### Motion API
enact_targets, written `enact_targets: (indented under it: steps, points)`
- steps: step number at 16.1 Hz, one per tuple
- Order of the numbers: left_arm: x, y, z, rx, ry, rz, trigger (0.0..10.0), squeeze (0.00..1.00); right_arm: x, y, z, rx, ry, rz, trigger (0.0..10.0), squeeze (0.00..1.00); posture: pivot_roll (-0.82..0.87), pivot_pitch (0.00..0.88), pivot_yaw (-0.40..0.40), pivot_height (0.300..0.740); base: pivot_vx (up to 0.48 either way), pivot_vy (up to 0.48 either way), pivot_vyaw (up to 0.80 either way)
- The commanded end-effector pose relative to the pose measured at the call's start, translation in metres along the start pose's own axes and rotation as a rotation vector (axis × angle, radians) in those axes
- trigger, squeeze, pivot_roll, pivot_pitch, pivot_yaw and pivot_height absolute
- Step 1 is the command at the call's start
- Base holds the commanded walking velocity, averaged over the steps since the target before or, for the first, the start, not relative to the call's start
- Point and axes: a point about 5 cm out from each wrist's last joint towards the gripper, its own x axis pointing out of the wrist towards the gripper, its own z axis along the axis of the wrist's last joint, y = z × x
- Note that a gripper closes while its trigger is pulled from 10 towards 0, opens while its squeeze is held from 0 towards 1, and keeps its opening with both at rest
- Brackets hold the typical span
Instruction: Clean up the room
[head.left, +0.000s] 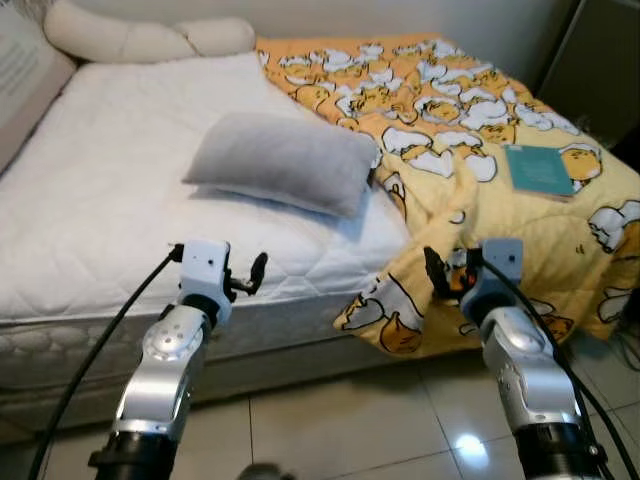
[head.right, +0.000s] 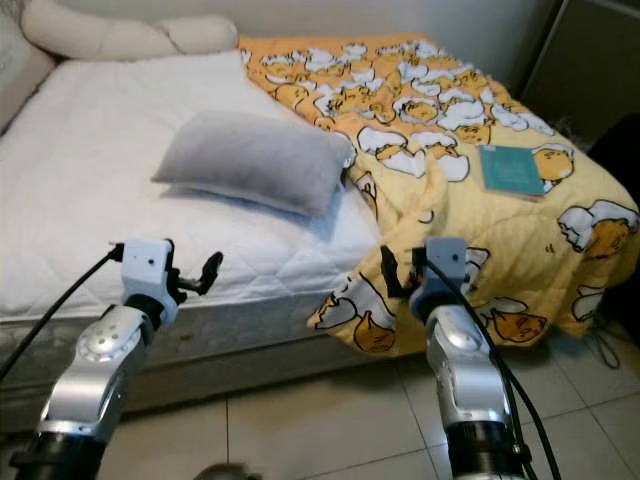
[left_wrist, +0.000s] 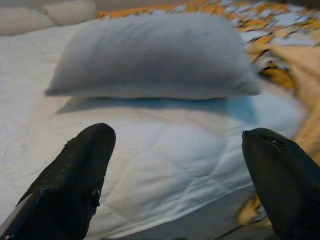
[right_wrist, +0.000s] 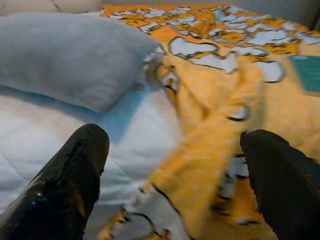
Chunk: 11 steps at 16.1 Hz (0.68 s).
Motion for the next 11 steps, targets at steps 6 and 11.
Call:
enact_targets:
  steps: [6,11]
  points:
    - [-0.001,0.008,-0.001,0.002,0.009,0.039,10.0,0.0,0.002,0.026,0.009,-0.108,-0.043,0.171,10.0,0.0,0.1,0.0,0.002,0.74,0.323,0.0,0.27]
    - [-0.001,0.009,-0.001,0.007,0.012,0.043,10.0,0.0,0.004,0.028,0.008,-0.098,-0.041,0.181,10.0,0.0,0.1,0.0,0.003,0.74,0.328,0.0,0.8]
